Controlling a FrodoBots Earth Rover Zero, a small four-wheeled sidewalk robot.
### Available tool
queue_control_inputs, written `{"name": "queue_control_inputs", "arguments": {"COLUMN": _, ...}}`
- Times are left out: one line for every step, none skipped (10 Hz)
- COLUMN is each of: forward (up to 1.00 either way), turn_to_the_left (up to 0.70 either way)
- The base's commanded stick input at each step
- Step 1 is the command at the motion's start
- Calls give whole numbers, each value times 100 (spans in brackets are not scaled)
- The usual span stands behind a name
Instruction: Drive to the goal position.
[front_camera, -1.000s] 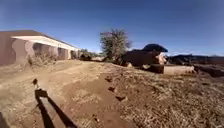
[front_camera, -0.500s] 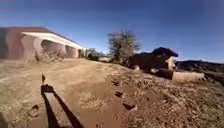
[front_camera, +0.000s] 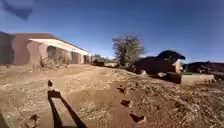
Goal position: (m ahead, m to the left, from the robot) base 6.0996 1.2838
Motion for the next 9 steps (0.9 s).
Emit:
{"name": "queue_control_inputs", "arguments": {"forward": 50, "turn_to_the_left": 0}}
{"name": "queue_control_inputs", "arguments": {"forward": 50, "turn_to_the_left": 0}}
{"name": "queue_control_inputs", "arguments": {"forward": 50, "turn_to_the_left": 0}}
{"name": "queue_control_inputs", "arguments": {"forward": 50, "turn_to_the_left": 0}}
{"name": "queue_control_inputs", "arguments": {"forward": 50, "turn_to_the_left": 0}}
{"name": "queue_control_inputs", "arguments": {"forward": 50, "turn_to_the_left": 0}}
{"name": "queue_control_inputs", "arguments": {"forward": 50, "turn_to_the_left": 0}}
{"name": "queue_control_inputs", "arguments": {"forward": 50, "turn_to_the_left": 0}}
{"name": "queue_control_inputs", "arguments": {"forward": 50, "turn_to_the_left": 0}}
